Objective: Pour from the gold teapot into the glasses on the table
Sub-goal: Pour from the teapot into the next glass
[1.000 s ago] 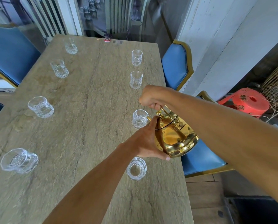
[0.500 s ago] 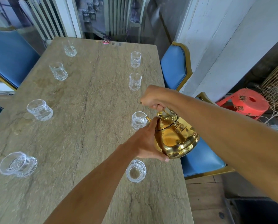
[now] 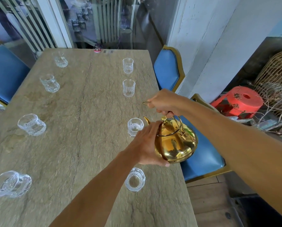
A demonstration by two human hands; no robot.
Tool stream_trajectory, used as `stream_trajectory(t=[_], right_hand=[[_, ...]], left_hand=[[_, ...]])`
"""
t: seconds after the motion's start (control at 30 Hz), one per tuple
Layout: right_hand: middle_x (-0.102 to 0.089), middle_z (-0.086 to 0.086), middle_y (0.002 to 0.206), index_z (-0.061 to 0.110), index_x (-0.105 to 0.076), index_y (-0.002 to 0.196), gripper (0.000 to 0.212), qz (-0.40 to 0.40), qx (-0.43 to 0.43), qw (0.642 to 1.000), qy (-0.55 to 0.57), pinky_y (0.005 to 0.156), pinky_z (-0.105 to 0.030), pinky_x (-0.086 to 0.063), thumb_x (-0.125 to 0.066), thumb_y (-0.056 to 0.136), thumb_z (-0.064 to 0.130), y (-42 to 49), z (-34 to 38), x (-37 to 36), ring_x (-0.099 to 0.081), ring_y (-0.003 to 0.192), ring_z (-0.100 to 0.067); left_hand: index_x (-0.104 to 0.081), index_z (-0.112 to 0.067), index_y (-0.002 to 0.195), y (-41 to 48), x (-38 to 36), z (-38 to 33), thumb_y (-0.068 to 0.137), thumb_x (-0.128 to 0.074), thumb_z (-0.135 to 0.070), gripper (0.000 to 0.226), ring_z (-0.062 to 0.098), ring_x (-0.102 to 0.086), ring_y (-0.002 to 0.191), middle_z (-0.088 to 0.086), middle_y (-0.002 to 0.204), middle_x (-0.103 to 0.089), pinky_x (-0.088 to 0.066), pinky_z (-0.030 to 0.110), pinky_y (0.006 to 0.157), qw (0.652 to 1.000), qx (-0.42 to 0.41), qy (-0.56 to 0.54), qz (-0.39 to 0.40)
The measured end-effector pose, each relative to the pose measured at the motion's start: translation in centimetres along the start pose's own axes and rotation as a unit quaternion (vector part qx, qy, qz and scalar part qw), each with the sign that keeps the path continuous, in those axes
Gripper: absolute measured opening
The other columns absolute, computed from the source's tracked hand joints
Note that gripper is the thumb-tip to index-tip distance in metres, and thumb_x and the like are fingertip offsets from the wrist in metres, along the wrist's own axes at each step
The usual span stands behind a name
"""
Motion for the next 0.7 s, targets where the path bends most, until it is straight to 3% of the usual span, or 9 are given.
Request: stream_trajectory(t=[0.17,0.33,0.43,0.53,0.63,0.7], right_hand=[[-0.036,-0.001,0.057,0.008,-0.06,0.131,0.036,-0.036,0.019,0.999,0.036,0.036,-0.019,-0.024,-0.054,0.095,0.011,-1.4,-0.1,2.0,-0.028,0.041,-0.009],[-0.035,0.0,0.054,0.009,-0.059,0.133,0.039,-0.084,0.034,0.993,0.073,0.035,-0.017,-0.023,-0.055,0.095,0.013,-2.0,0.6,4.0,-0.027,0.034,-0.006],[-0.042,-0.002,0.059,0.014,-0.056,0.139,0.047,-0.12,0.069,0.988,0.062,0.036,-0.019,-0.027,-0.06,0.092,0.01,-2.5,1.7,5.0,-0.03,0.037,-0.008],[-0.053,-0.008,0.069,0.015,-0.055,0.141,0.054,-0.147,0.095,0.983,0.047,0.04,-0.023,-0.028,-0.061,0.089,0.004,-2.4,2.8,5.7,-0.032,0.039,-0.011],[-0.045,-0.012,0.07,0.004,-0.066,0.121,0.036,-0.172,0.101,0.979,0.048,0.039,-0.023,-0.025,-0.062,0.085,0.001,-1.7,3.6,6.4,-0.03,0.036,-0.012],[-0.039,-0.011,0.071,0.01,-0.064,0.094,0.015,-0.176,0.105,0.977,0.05,0.039,-0.023,-0.023,-0.061,0.083,0.002,-1.3,4.0,6.9,-0.028,0.036,-0.012]], left_hand=[[-0.002,-0.033,0.16,0.8,0.7,-1.0,0.052,-0.097,-0.059,0.147,0.017,-0.023,0.149,-0.01,0.163,-0.017,-0.023,0.047,0.123,0.999,-0.024,-0.033,0.0],[-0.006,-0.031,0.159,2.7,1.6,-1.1,0.038,-0.097,-0.066,0.156,0.023,-0.033,0.147,-0.007,0.16,-0.02,-0.041,0.059,0.113,0.996,-0.055,-0.055,-0.041],[0.001,-0.025,0.162,4.0,2.2,-0.7,0.033,-0.095,-0.072,0.167,0.028,-0.022,0.154,0.0,0.167,-0.01,-0.04,0.062,0.113,0.996,-0.067,-0.037,-0.054],[0.013,-0.025,0.161,5.0,3.3,-0.9,0.037,-0.098,-0.064,0.171,0.027,-0.007,0.159,-0.003,0.17,0.003,-0.031,0.062,0.12,0.996,-0.08,-0.012,-0.049],[0.008,-0.023,0.162,6.2,4.5,-0.6,0.039,-0.098,-0.064,0.167,0.028,-0.01,0.158,0.001,0.169,-0.002,-0.034,0.062,0.118,0.993,-0.1,0.006,-0.063],[0.003,-0.023,0.162,6.9,5.1,-0.1,0.04,-0.096,-0.066,0.163,0.027,-0.014,0.157,0.002,0.168,-0.008,-0.038,0.061,0.116,0.992,-0.102,0.007,-0.073]])
Point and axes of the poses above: each hand's wrist, its own y-axis towards the middle knuckle, its own x-axis out of the back of the hand, z = x × y, the point moved 5 cm from there along y, towards the middle knuckle
